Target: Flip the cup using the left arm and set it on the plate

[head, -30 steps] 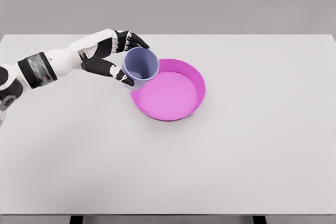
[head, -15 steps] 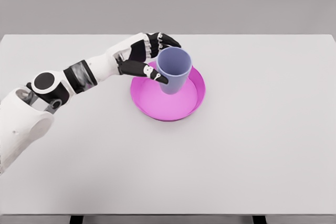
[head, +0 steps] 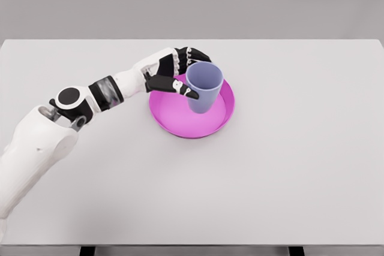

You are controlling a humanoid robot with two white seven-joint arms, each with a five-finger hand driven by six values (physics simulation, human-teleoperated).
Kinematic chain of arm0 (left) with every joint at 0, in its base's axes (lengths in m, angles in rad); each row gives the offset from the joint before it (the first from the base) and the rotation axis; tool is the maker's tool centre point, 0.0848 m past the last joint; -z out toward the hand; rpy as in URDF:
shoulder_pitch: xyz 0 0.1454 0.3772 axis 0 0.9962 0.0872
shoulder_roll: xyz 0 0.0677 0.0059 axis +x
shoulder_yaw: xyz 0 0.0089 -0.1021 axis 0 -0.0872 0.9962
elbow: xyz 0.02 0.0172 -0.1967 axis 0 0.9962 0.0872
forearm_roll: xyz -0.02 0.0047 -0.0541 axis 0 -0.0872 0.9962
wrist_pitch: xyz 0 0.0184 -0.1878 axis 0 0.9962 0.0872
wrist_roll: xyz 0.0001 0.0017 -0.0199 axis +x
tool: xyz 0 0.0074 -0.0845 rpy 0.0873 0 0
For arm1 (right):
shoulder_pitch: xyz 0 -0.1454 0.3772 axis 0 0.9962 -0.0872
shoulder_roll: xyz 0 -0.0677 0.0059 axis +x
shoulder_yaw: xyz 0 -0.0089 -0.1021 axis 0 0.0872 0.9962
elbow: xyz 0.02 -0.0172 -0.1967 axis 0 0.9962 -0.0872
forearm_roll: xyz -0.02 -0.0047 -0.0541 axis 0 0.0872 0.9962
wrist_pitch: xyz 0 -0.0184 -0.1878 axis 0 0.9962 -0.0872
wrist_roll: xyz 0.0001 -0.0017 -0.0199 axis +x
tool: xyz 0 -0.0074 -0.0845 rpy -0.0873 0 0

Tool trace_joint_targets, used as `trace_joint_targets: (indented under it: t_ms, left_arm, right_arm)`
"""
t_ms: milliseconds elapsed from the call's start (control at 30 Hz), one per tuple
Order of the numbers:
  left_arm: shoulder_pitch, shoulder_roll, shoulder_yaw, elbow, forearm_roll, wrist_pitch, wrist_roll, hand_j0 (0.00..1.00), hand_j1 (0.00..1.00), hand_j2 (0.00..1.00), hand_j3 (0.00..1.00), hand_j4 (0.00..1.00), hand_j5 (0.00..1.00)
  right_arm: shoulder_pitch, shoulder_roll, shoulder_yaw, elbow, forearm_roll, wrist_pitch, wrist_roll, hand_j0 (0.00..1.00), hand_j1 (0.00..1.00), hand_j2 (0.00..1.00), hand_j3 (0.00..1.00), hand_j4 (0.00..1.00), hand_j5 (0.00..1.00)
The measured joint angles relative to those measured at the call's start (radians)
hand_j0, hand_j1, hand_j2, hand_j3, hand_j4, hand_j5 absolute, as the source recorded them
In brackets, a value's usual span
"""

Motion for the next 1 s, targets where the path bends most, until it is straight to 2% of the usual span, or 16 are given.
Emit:
trace_joint_targets:
  t_ms: [267,367,433,533,667,800,1000]
  left_arm:
    - [-0.008,-0.004,0.004,0.062,-0.005,0.001,0.001,0.61,0.61,0.61,0.61,0.61,0.61]
    - [-0.008,-0.008,0.002,0.066,-0.01,0.0,0.001,0.73,0.73,0.73,0.73,0.73,0.73]
    - [-0.008,-0.01,0.002,0.067,-0.021,0.0,0.002,0.87,0.87,0.87,0.87,0.87,0.87]
    - [-0.006,-0.011,0.002,0.067,-0.028,0.0,0.003,0.92,0.92,0.92,0.92,0.92,0.92]
    - [-0.005,-0.011,0.002,0.066,-0.031,0.0,0.004,0.92,0.92,0.92,0.92,0.92,0.92]
    - [-0.003,-0.01,0.002,0.066,-0.033,0.0,0.005,1.0,1.0,1.0,1.0,1.0,1.0]
    - [-0.014,0.0,0.009,0.058,-0.032,-0.001,0.004,1.0,1.0,1.0,1.0,1.0,1.0]
  right_arm:
    - [0.0,0.0,0.0,0.0,0.0,0.0,0.0,1.0,1.0,1.0,1.0,1.0,1.0]
    - [0.0,0.0,0.0,0.0,0.0,0.0,0.0,1.0,1.0,1.0,1.0,1.0,1.0]
    - [0.0,0.0,0.0,0.0,0.0,0.0,0.0,1.0,1.0,1.0,1.0,1.0,1.0]
    - [0.0,0.0,0.0,0.0,0.0,0.0,0.0,1.0,1.0,1.0,1.0,1.0,1.0]
    - [0.0,0.0,0.0,0.0,0.0,0.0,0.0,1.0,1.0,1.0,1.0,1.0,1.0]
    - [0.0,0.0,0.0,0.0,0.0,0.0,0.0,1.0,1.0,1.0,1.0,1.0,1.0]
    - [0.0,0.0,0.0,0.0,0.0,0.0,0.0,1.0,1.0,1.0,1.0,1.0,1.0]
